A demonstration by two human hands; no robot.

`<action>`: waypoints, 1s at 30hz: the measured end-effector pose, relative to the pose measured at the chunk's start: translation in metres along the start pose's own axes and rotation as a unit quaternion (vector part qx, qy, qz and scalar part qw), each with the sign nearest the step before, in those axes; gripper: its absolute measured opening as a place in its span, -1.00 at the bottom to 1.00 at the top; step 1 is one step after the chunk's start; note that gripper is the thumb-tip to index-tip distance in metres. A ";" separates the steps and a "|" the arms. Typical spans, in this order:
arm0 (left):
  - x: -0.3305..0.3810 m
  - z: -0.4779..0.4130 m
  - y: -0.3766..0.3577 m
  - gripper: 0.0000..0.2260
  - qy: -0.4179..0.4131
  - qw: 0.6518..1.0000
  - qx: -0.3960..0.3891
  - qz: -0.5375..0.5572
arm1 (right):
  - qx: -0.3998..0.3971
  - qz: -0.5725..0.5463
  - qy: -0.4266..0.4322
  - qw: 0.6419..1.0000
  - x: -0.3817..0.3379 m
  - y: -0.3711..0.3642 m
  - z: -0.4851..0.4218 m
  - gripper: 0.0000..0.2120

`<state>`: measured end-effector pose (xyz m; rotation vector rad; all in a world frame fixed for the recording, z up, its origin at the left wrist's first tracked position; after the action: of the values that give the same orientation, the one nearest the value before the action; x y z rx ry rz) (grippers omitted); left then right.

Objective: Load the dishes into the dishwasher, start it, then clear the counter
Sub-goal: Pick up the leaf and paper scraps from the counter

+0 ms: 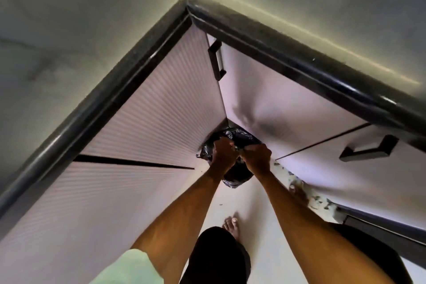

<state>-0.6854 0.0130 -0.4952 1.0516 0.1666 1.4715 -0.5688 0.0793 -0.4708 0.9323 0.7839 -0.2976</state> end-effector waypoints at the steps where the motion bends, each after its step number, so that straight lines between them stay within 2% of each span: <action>1: -0.003 -0.005 -0.003 -0.65 0.001 1.000 0.003 -0.012 | -0.001 -0.013 -0.010 1.000 0.003 -0.006 -0.003 -0.68; 3: 0.005 0.003 0.008 -0.70 0.004 1.000 0.011 -0.018 | 0.007 -0.032 -0.017 0.999 0.002 -0.005 -0.002 -0.83; 5: 0.006 0.006 0.017 -0.73 -0.004 1.000 0.029 -0.010 | 0.000 -0.034 -0.023 0.999 -0.002 0.004 0.005 -0.73; 7: 0.013 0.022 0.034 -0.77 -0.013 0.999 0.041 -0.025 | -0.006 -0.031 -0.041 0.999 -0.008 0.016 0.014 -0.72; 8: 0.015 0.031 0.041 -0.79 -0.013 0.999 0.041 -0.027 | -0.010 -0.046 -0.052 0.998 -0.010 0.025 0.021 -0.86; 9: 0.019 0.043 0.050 -0.80 -0.009 0.999 0.034 -0.024 | -0.008 -0.076 -0.078 0.994 -0.011 0.033 0.028 -0.69; 12: 0.038 0.090 0.081 -0.78 0.002 0.999 0.006 -0.042 | 0.002 -0.136 -0.093 0.986 -0.039 0.067 0.058 -0.79; 15: 0.060 0.142 0.117 -0.76 -0.050 0.997 0.015 -0.050 | 0.037 -0.175 -0.093 0.979 -0.087 0.106 0.091 -0.74; 18: 0.097 0.205 0.168 -0.75 -0.103 0.993 0.030 -0.042 | 0.044 -0.214 -0.053 0.974 -0.145 0.158 0.131 -0.61; 22: 0.175 0.291 0.236 -0.81 -0.234 0.968 0.084 0.013 | 0.121 -0.173 0.081 0.974 -0.228 0.257 0.183 -0.76; 24: 0.218 0.324 0.260 -0.83 -0.291 0.952 0.092 0.037 | 0.179 -0.140 0.147 0.963 -0.261 0.311 0.202 -0.77; 28: 0.295 0.352 0.269 -0.80 -0.395 0.914 0.076 0.048 | 0.278 -0.103 0.220 0.929 -0.266 0.398 0.216 -0.71; 30: 0.323 0.351 0.254 -0.77 -0.426 0.901 0.079 0.018 | 0.321 -0.047 0.201 0.924 -0.240 0.429 0.213 -0.69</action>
<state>-0.5761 0.0641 0.0313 1.7449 -0.3672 0.9189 -0.3999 0.1339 0.0346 1.6100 1.1407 -0.4695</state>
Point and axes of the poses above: each hand's wrist, its own z-axis away from the middle knuckle, its own y-axis out of the back of the hand, x = y × z, the point moved 3 cm from there along -z, towards the middle knuckle, and after that the axes turned 7 degrees about y, right-handed, at the moved point
